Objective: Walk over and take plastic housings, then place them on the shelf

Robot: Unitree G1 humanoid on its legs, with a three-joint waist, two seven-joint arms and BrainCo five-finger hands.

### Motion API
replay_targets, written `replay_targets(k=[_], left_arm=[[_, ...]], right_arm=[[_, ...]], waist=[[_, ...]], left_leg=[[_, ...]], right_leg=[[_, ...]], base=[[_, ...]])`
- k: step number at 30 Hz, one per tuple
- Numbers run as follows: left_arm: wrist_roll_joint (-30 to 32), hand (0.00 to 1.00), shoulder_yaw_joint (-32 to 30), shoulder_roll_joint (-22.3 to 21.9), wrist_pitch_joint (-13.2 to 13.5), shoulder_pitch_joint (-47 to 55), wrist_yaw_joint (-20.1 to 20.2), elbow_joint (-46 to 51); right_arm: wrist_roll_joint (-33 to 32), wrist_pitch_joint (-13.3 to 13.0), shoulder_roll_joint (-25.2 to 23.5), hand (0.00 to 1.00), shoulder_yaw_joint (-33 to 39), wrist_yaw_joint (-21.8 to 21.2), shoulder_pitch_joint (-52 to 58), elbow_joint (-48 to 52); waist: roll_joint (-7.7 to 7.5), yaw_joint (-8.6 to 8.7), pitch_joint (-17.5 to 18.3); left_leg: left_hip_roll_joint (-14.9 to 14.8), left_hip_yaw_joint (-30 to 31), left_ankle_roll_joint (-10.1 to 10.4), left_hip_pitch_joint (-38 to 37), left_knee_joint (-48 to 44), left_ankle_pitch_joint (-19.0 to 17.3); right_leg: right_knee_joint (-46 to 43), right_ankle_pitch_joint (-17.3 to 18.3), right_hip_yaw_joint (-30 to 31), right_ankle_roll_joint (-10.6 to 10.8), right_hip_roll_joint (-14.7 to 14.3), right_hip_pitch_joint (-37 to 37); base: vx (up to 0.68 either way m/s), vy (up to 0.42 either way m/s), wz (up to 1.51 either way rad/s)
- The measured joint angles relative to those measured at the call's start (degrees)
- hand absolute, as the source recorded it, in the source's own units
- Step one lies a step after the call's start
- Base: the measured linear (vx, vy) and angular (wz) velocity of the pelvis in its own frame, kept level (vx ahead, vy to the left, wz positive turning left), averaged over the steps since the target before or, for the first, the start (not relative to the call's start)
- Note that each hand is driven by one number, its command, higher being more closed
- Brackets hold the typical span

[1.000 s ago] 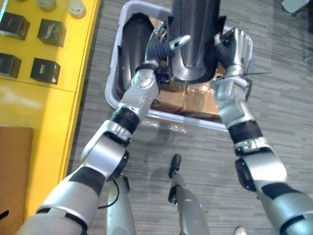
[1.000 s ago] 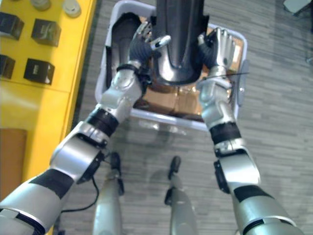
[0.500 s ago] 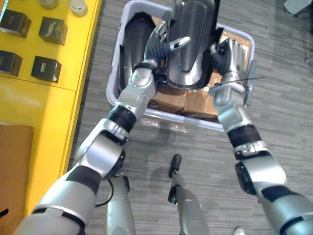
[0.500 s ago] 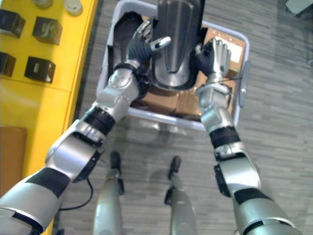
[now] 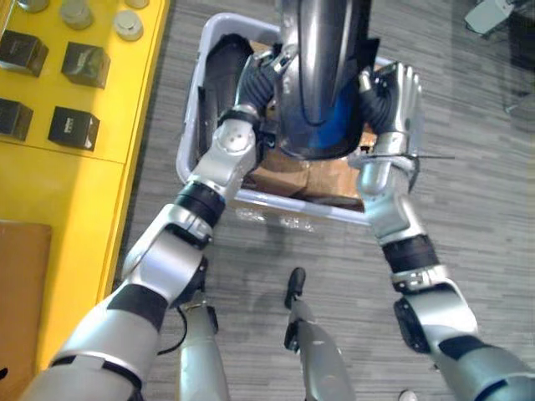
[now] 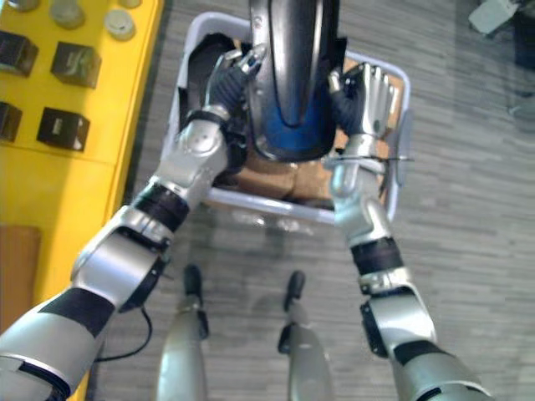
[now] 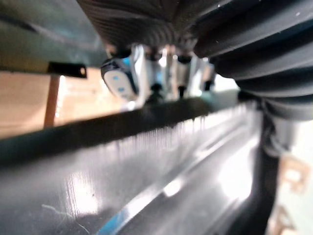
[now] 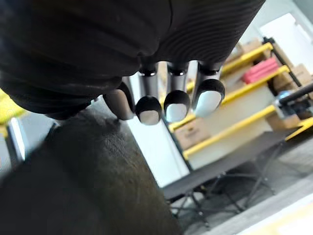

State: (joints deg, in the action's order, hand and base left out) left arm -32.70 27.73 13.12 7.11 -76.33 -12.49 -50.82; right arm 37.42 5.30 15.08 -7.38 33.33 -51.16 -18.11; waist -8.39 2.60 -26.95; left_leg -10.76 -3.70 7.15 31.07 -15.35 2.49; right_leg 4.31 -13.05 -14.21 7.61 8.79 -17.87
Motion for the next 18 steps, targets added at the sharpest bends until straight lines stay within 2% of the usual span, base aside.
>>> replay_targets(k=[5, 13, 14, 18], left_arm=[[-1.2, 1.00, 0.0, 0.0, 0.1, 0.6, -0.4, 0.0], [-10.0, 1.00, 0.7, -0.3, 0.6, 4.1, 0.1, 3.3], [-10.5, 1.00, 0.6, -0.3, 0.9, 4.8, 0.1, 4.0], [-11.9, 1.00, 0.6, -0.2, 1.1, 6.4, 0.1, 5.3]], right_arm=[[-0.1, 0.0, -0.7, 1.00, -1.3, 0.5, 1.3, 3.1], [-0.2, 0.0, -1.2, 1.00, -3.4, 0.7, 3.7, 6.3], [-0.2, 0.0, -1.2, 0.00, -3.4, 0.6, 3.9, 6.5], [-0.2, -0.9, -1.2, 0.00, -4.2, 0.4, 5.5, 9.3]], waist=[[-0.01, 0.72, 0.0], [-0.42, 1.26, 0.2], [-0.42, 1.24, 0.2], [-0.42, 1.07, 0.2]], left_leg=[[0.0, -0.2, 0.0, -0.5, 0.2, 0.0], [0.0, -0.5, 0.1, -2.0, 1.0, -0.1], [0.0, -0.5, 0.1, -2.0, 1.0, -0.1], [0.0, -0.4, 0.1, -2.0, 1.0, -0.1]], right_leg=[[0.1, 0.0, 0.0, 0.0, 0.0, 0.3], [0.2, 0.2, 0.0, 0.0, 0.0, 1.4], [0.2, 0.3, 0.0, 0.0, 0.0, 1.4], [0.2, 0.3, 0.0, 0.0, 0.0, 1.5]], base=[[0.00, 0.000, 0.00], [0.00, 0.000, 0.00], [0.00, 0.000, 0.00], [0.00, -0.004, 0.01]])
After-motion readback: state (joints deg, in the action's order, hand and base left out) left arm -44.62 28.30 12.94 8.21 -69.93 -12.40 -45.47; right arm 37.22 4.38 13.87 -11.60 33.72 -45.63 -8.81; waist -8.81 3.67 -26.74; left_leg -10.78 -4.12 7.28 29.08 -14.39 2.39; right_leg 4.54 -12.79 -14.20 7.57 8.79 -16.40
